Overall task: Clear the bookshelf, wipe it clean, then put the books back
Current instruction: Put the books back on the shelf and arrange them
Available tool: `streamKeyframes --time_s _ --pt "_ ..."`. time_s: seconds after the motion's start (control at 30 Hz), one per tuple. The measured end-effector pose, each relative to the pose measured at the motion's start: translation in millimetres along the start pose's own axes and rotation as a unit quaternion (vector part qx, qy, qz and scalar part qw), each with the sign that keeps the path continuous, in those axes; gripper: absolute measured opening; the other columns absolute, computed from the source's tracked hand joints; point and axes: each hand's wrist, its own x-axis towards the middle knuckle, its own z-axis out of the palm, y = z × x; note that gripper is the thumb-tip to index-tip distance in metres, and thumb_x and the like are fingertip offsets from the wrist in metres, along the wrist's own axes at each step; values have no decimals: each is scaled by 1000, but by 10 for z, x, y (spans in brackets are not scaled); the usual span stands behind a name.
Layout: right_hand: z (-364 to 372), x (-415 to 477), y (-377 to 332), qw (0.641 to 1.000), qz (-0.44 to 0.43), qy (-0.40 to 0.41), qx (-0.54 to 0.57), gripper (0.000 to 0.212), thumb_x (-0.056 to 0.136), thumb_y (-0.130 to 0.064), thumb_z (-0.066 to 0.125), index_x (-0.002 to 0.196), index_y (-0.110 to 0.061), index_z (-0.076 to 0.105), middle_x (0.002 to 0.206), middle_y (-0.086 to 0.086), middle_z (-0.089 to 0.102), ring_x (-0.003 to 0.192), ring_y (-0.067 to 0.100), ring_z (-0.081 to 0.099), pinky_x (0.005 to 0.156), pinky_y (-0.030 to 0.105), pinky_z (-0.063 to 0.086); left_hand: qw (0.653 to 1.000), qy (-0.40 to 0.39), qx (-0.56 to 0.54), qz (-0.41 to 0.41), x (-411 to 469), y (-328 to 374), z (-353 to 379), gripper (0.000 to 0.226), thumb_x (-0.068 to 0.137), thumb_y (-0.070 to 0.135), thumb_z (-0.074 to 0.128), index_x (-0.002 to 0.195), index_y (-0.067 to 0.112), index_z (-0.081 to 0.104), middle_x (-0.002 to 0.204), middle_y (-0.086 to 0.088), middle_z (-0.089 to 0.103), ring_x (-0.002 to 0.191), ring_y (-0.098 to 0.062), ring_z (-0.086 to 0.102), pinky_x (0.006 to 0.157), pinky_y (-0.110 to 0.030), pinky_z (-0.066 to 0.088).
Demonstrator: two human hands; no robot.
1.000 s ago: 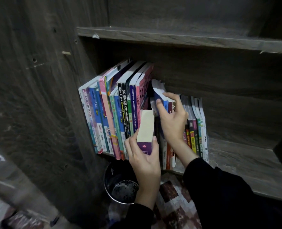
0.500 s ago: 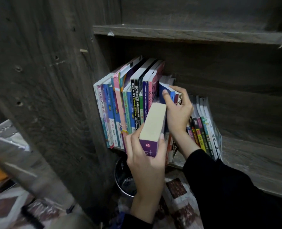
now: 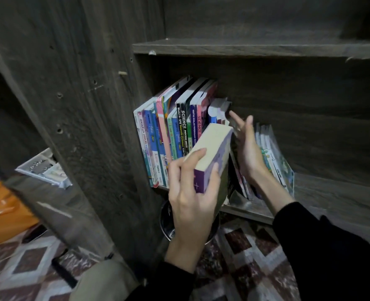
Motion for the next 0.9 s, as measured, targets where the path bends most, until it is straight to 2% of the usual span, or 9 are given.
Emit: streamKeyframes --time_s 0.1,0.2,0.3,0.4,0.5,0.6,0.67,0.77,0.9 --pt "-146 -238 76 1000 6 18 9 63 85 -76 29 137 -44 45 137 -4 56 129 13 48 112 48 32 1000 6 -25 13 82 176 -45 26 82 5 71 106 4 61 97 -9 54 95 -5 52 88 -13 42" --pt "-363 -556 100 996 -5 84 13 56 88 -70 34 132 -39 51 120 -3 67 120 15 56 108 46 38 999 12 -42 31 156 366 -11 27 83 11 70 108 15 59 97 -4 56 92 -5 54 86 -17 44" --pt "-633 -900 171 995 26 96 10 65 81 -74 44 133 -36 49 131 -2 59 118 13 57 101 38 45 997 18 -68 15 177 592 198 28 84 15 70 109 20 57 99 -2 57 87 -1 52 82 -13 43" --pt "-926 -1098 252 984 47 166 35 47 93 -42 51 138 -27 43 126 -5 58 107 6 59 83 17 51 994 2 -106 -12 86 810 609 25 83 11 70 106 7 59 100 -6 57 96 11 49 84 -6 39" --pt "-1278 -1056 385 960 66 270 18 44 98 -26 49 141 -21 39 116 8 60 91 6 60 72 14 49 989 -37 -130 -65 -90 870 1183 25 83 7 71 104 3 59 102 -7 57 98 17 43 86 -2 32" --pt "-1601 -745 647 954 102 282 -9 51 100 -38 42 146 -16 35 144 7 44 128 18 45 101 22 33 978 -81 -143 -126 -279 789 1752 24 86 8 68 107 6 57 108 -6 53 97 15 42 86 0 30" --pt "-1734 -436 848 958 131 250 -43 68 97 -59 29 148 -15 33 153 2 33 140 19 30 116 33 19 973 -101 -143 -150 -382 706 2068 22 88 10 66 107 7 56 110 -2 49 96 15 42 84 0 29" --pt "-1903 -23 1278 960 149 217 -94 105 71 -88 16 148 -19 34 154 3 33 144 23 26 118 51 9 971 -121 -133 -158 -483 533 2428 19 92 13 62 108 8 54 111 3 44 96 16 42 83 0 31" --pt "-2085 96 1745 963 176 185 -82 96 67 -96 13 144 -44 33 154 -12 32 145 12 21 119 49 8 968 -158 -109 -158 -607 281 2656 27 96 21 56 117 6 49 118 -4 43 106 -3 45 96 -23 42"
